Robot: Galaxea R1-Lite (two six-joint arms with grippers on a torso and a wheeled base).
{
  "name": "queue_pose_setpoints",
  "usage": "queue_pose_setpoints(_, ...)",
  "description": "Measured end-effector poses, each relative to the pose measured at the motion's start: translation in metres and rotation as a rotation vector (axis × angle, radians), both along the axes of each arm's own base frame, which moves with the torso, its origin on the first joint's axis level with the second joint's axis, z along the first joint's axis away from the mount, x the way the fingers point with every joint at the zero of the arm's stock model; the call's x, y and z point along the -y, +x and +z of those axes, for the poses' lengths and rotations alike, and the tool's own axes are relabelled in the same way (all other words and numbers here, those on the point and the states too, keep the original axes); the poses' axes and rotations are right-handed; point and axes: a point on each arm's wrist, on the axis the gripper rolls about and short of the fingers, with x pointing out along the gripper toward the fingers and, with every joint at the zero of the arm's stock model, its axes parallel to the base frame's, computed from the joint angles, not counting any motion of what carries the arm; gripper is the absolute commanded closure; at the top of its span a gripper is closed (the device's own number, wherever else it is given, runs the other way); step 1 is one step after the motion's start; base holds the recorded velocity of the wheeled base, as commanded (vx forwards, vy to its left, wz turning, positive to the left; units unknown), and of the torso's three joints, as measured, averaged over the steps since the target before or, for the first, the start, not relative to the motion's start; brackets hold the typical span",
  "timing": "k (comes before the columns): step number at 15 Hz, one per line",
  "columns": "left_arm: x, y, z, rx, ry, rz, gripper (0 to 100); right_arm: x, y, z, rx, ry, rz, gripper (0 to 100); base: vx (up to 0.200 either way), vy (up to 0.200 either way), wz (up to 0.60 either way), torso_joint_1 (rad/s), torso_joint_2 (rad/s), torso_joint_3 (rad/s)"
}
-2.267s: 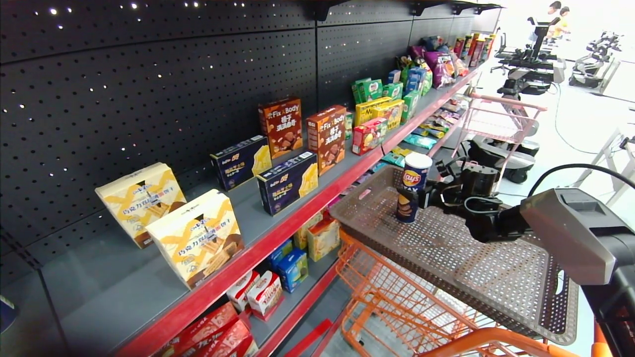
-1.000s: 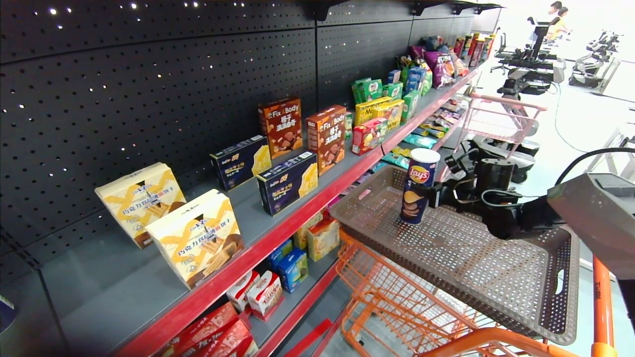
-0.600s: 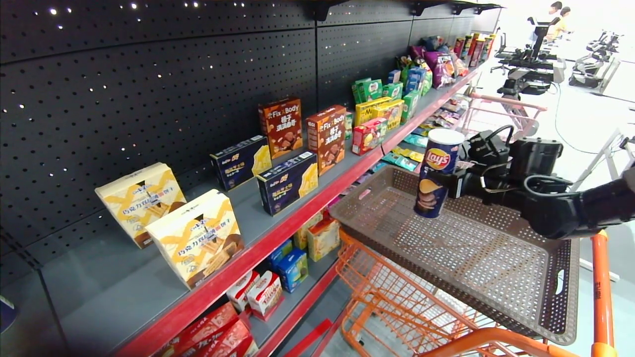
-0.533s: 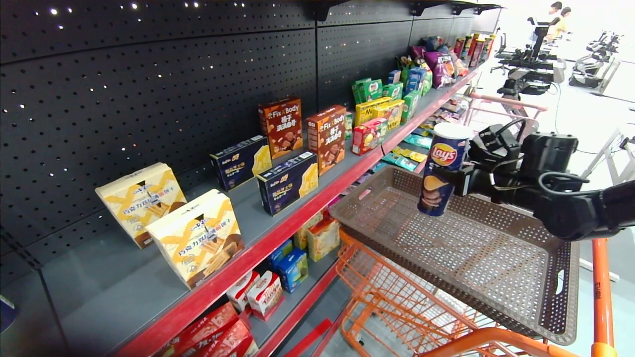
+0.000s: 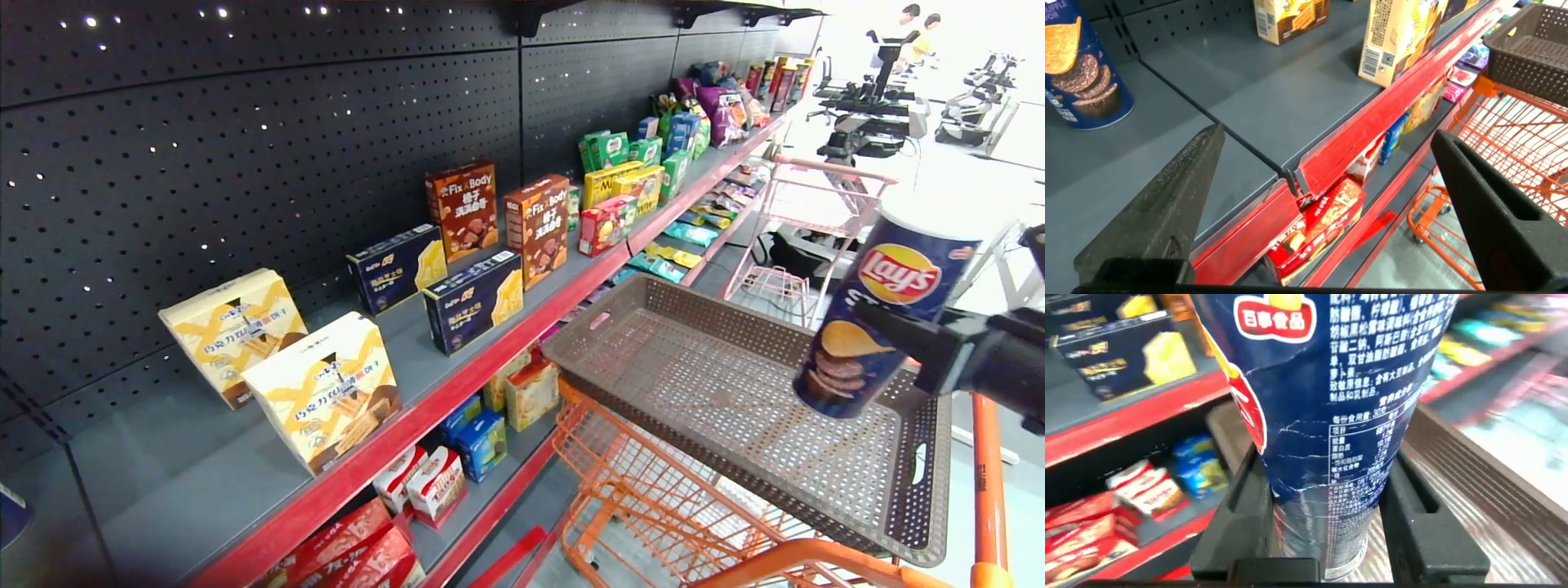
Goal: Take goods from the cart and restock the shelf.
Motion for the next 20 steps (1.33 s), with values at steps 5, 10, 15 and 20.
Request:
queue_pose_setpoints(5, 0.000, 0.000, 0.000, 0.000, 0.000, 0.000, 0, 0.020, -0.078, -0.011, -0.075, -0.042, -0.165, 100, 0.000, 0.000, 0.00, 0.000, 0.00, 0.000)
queue_pose_setpoints(10, 0.000, 0.000, 0.000, 0.000, 0.000, 0.000, 0, 0.032, -0.122, -0.006, -0.057, -0.051, -0.294, 100, 0.000, 0.000, 0.00, 0.000, 0.00, 0.000)
queue_pose_setpoints(15, 0.000, 0.000, 0.000, 0.000, 0.000, 0.000, 0, 0.029, -0.137, -0.005, -0.003, -0.042, -0.230, 100, 0.000, 0.000, 0.36, -0.001, 0.00, -0.001)
queue_pose_setpoints(20, 0.000, 0.000, 0.000, 0.000, 0.000, 0.001, 0, 0.023, -0.140, -0.005, 0.009, -0.039, -0.101, 100, 0.000, 0.000, 0.60, 0.004, 0.00, 0.002)
